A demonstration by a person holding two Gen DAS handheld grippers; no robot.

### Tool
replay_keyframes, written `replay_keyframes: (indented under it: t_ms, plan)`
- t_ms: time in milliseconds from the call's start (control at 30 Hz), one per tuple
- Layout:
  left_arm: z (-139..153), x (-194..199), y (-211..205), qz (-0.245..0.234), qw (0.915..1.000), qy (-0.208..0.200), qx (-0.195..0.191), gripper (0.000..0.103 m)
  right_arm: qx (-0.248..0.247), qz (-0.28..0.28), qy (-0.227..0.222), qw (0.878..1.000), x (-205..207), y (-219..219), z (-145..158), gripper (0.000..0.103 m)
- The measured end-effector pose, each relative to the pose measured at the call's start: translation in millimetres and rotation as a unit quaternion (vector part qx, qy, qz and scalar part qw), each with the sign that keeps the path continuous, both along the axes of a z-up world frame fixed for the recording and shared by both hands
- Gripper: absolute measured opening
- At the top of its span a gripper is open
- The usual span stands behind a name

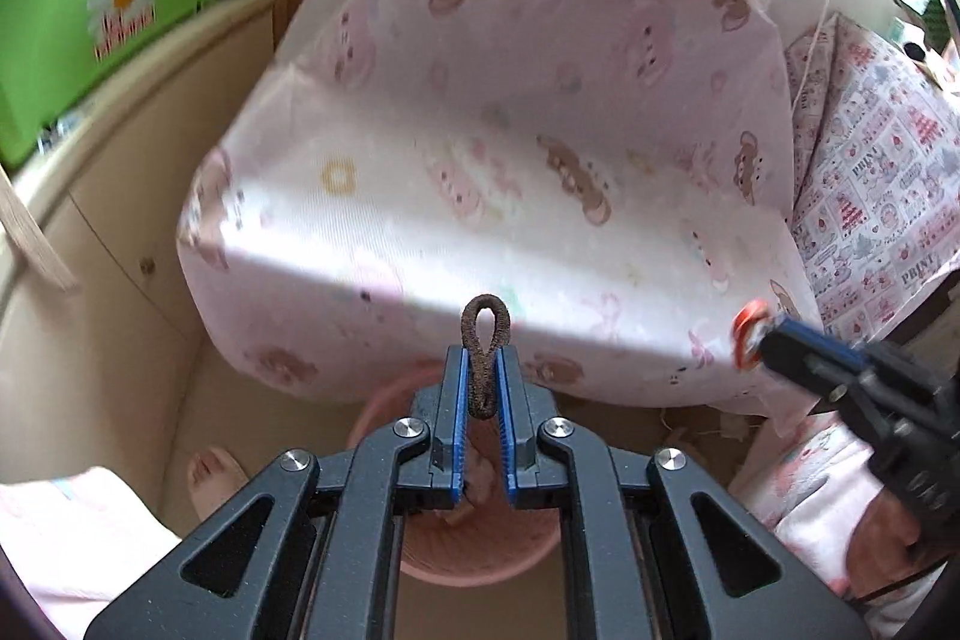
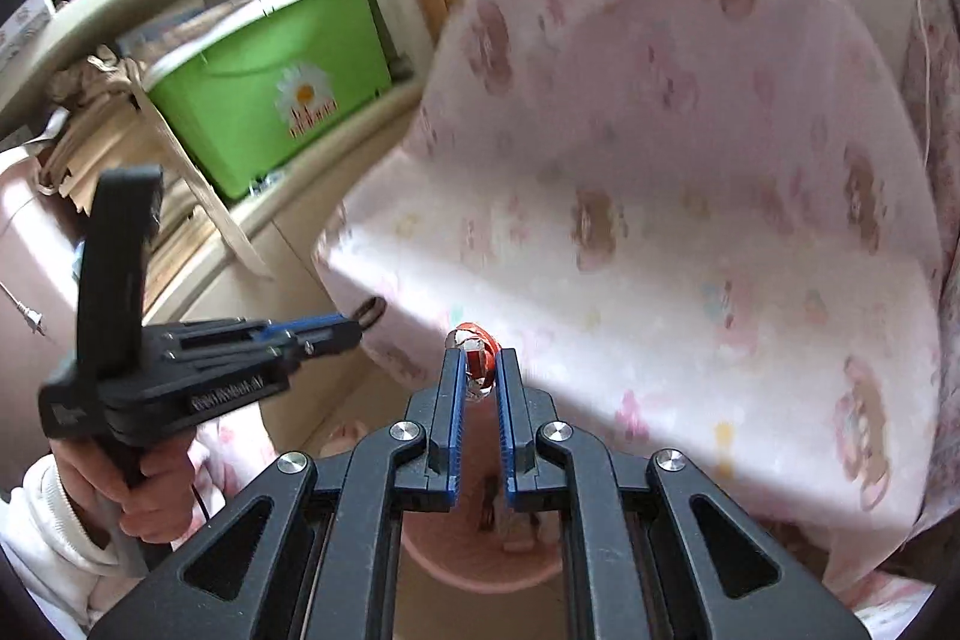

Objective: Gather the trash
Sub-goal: 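Carry the hair tie and orange ring down over the pink wastebasket with both tools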

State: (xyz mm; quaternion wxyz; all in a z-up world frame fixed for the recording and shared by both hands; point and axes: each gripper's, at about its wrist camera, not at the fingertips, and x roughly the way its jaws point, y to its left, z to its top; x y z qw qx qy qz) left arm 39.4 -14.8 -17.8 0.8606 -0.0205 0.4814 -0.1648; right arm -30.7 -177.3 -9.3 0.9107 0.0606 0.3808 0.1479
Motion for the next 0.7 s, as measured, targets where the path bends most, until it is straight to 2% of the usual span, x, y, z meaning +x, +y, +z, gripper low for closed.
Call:
replay_keyframes:
  t_ms: [167,267,367,500,700]
  plan:
    - [-14,2,2,0.003,0.9997,0.022,0.001,0.009,-0.033,0.007,0.023,0.999,2,11,-20,0.011]
    - [-30,6,2,-0.002,0.998,0.062,-0.014,0.009,-0.048,0.011,0.047,0.998,7,16,-34,0.011]
    - [-56,9,0,-0.007,0.9918,0.124,-0.033,0.009,-0.061,0.019,0.082,0.995,13,22,-54,0.011]
    - [-84,6,-9,-0.011,0.9866,0.162,-0.012,0.009,-0.087,0.023,0.117,0.989,20,29,-82,0.011]
    - [-123,10,-9,0.013,0.9745,0.224,0.001,0.009,-0.126,0.029,0.165,0.978,27,39,-122,0.011]
